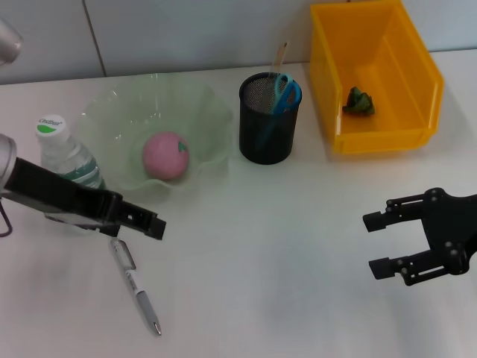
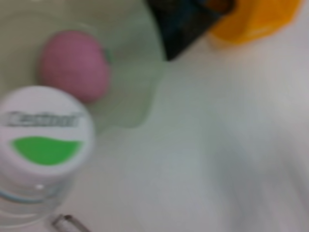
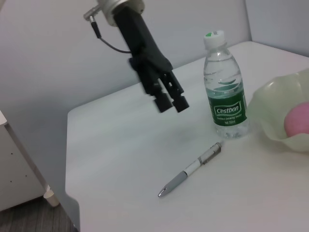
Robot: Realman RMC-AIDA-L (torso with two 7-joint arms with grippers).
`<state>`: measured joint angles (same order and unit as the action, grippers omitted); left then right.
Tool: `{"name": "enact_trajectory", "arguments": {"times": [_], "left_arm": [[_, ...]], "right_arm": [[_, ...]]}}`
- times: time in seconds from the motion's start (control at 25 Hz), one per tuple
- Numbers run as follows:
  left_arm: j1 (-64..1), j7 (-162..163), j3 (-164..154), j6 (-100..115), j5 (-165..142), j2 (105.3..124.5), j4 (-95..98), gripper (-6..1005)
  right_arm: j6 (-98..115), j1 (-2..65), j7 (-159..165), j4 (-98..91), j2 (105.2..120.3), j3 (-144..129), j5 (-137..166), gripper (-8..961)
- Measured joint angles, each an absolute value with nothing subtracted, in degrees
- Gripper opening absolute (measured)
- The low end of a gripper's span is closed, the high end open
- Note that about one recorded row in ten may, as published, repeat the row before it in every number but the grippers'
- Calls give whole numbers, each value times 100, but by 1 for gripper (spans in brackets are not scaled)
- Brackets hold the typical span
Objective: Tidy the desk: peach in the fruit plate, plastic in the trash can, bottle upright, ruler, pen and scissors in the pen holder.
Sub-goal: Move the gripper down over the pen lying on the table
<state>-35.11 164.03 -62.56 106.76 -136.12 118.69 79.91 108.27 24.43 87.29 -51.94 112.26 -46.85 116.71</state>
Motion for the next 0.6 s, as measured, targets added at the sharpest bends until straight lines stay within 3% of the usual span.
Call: {"name": "enact_trajectory", "arguments": {"times": [0.6], "left_arm": [[-3771,15588,-6486,10617,-13557,11826,7445,861]], "right_arm": [[10834,2489,8702,-5191,11238,-4674,11907,766]]}}
